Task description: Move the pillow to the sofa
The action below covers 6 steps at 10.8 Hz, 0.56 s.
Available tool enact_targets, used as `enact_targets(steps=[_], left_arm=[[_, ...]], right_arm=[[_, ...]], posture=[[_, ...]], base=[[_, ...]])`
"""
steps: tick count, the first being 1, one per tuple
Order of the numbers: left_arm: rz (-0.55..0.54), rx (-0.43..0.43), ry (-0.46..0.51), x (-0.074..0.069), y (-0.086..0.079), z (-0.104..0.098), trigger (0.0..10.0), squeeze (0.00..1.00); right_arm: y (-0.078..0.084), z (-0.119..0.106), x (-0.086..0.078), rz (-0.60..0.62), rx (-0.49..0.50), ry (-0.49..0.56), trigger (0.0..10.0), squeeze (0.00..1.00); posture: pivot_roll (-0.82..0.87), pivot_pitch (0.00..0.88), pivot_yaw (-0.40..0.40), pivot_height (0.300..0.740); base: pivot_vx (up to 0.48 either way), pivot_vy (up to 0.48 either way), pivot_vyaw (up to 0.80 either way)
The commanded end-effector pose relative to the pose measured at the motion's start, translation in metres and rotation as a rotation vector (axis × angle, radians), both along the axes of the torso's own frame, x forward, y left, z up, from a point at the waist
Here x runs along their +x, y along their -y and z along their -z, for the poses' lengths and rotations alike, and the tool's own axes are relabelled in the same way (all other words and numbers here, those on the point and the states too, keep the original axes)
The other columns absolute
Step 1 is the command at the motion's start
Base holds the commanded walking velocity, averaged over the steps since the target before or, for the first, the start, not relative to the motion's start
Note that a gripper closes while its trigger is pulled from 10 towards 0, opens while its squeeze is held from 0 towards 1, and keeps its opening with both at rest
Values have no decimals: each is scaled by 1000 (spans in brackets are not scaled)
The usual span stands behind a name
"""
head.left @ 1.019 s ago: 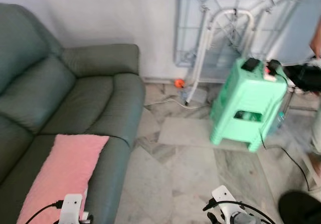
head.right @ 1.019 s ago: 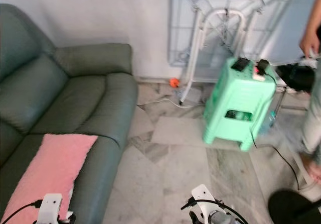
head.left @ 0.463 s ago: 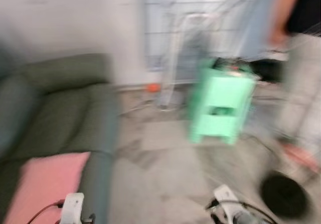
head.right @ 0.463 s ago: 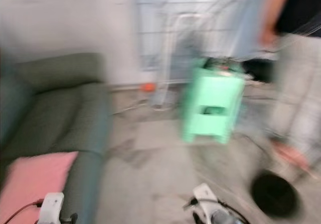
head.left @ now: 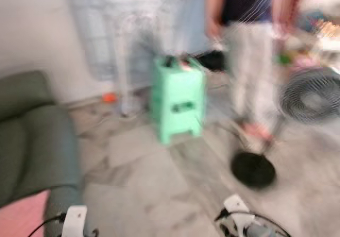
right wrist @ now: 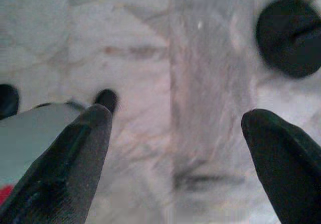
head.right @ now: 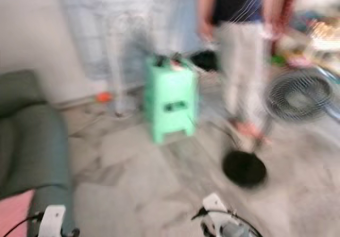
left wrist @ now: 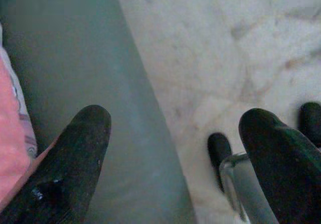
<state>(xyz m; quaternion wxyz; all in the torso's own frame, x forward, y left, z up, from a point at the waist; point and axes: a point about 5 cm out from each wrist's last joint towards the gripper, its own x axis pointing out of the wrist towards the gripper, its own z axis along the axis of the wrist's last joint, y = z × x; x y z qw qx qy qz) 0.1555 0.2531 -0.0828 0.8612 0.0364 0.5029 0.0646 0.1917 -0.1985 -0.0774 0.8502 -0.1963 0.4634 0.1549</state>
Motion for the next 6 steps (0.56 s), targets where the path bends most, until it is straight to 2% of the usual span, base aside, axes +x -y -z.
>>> enact_targets(steps=[1,4,6], left_arm=[[9,8,12,5,0,-2,10000,0],[28,13,12,6,0,-3,10000,0],[32,26,3,5,-2,-3,10000,0]], right_arm=[[3,-3,5,5,-3,16,10000,0],[1,-4,6,-16,4,16,10000,0],[0,-4,7,-38,3,17,10000,0]], posture=[[-174,0,37,740],[-174,0,38,740],[-174,0,38,740]], base=[[0,0,-788],[0,0,0],[358,0,0]])
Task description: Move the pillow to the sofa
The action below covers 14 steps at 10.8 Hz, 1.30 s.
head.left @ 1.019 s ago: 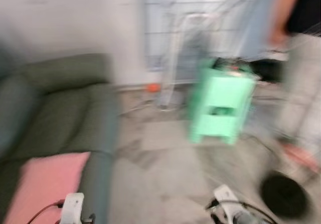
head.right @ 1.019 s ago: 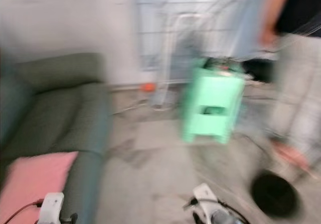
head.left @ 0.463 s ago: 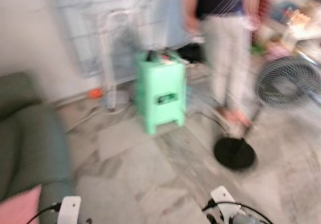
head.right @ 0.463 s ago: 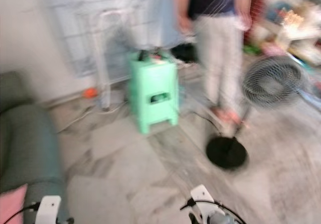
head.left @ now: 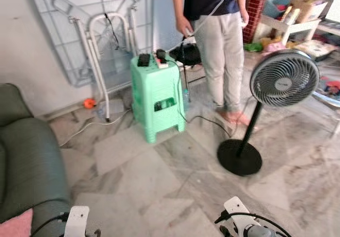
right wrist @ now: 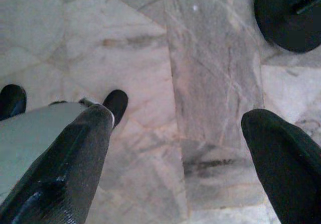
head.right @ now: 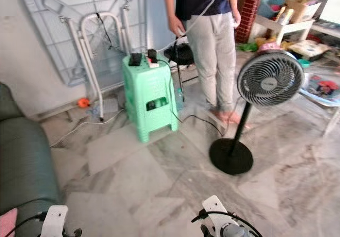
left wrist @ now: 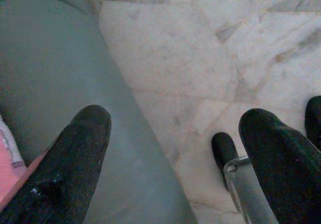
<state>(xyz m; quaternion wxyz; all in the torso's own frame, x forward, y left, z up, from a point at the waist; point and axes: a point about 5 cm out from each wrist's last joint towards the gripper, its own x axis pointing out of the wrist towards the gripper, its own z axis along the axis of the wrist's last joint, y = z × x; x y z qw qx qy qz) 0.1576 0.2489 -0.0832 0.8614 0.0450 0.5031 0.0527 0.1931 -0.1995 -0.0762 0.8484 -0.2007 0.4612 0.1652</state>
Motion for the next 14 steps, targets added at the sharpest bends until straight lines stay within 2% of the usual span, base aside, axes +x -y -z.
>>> enact_targets(steps=[1,13,14], left_arm=[[7,27,2,3,-6,-3,10000,0],[15,54,-33,-4,-9,-1,10000,0],[16,56,-35,-4,-9,-1,10000,0]], right_arm=[[-2,-3,6,-28,2,19,10000,0],[-6,-4,8,-91,10,23,10000,0],[-7,-5,8,-94,11,24,10000,0]], posture=[[-174,0,39,740],[-177,0,44,740],[-177,0,44,740]], base=[[446,0,0],[447,0,0],[446,0,519]])
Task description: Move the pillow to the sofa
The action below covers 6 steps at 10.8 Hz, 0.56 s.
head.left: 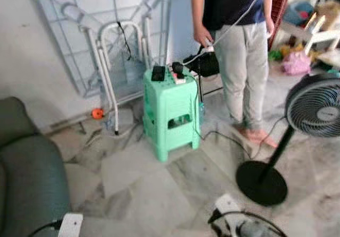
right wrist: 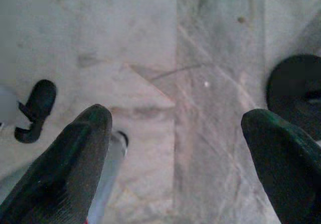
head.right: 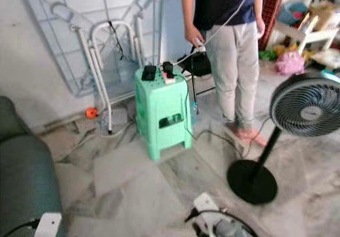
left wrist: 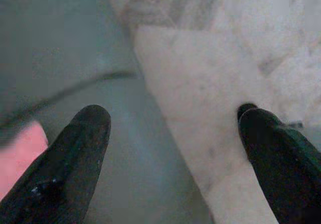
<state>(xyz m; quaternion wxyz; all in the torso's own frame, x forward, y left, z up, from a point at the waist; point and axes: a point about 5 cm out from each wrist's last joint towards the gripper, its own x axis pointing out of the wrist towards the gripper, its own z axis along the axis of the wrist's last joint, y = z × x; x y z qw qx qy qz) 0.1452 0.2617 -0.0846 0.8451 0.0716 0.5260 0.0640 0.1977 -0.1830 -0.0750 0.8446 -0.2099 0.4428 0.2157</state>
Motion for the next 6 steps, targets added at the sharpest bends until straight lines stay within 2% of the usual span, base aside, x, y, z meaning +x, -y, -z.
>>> enact_targets(steps=[1,6], left_arm=[[13,1,21,8,3,-2,10000,0],[19,4,17,8,3,-2,10000,0]], right_arm=[[9,-3,4,6,-22,15,10000,0],[9,-4,4,6,-20,17,10000,0]], posture=[[-177,0,44,740],[-177,0,44,740]], base=[[446,0,781],[446,0,691]])
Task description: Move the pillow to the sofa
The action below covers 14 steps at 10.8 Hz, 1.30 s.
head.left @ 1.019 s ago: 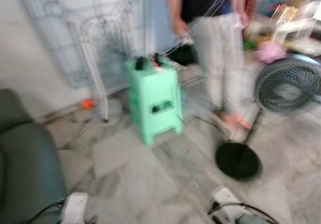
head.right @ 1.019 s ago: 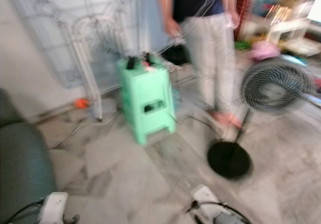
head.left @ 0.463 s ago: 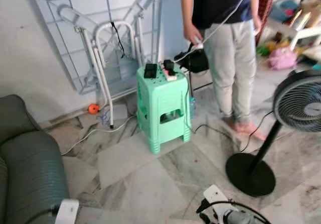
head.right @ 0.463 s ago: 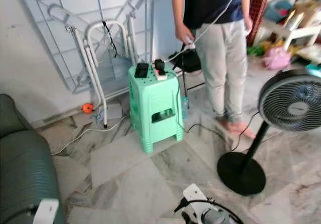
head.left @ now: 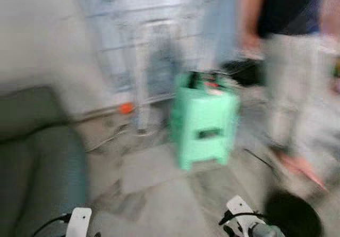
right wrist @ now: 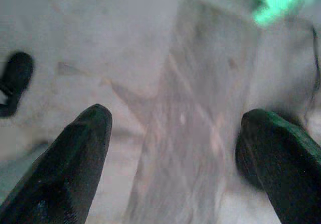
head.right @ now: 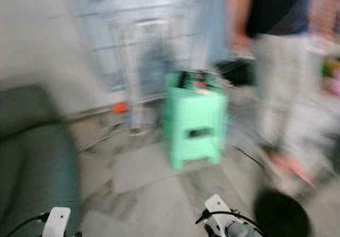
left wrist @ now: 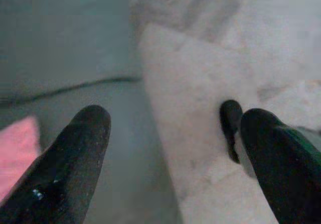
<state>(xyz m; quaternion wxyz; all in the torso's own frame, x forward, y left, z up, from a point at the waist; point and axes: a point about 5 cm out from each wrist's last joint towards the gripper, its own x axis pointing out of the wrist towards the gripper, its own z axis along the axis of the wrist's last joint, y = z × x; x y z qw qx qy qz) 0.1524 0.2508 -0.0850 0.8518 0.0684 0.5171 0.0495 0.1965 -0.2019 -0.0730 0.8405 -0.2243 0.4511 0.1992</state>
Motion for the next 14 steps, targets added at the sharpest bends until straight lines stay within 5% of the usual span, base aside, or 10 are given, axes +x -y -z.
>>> enact_targets(steps=[1,14], left_arm=[[-5,24,-4,0,-7,-2,10000,0],[-24,20,-9,-3,-7,-1,10000,0]], right_arm=[[-10,-2,5,-9,24,21,10000,0],[-7,-1,4,4,5,14,10000,0]], posture=[[-177,0,44,740],[-177,0,42,740]], base=[[446,0,0],[402,0,0]])
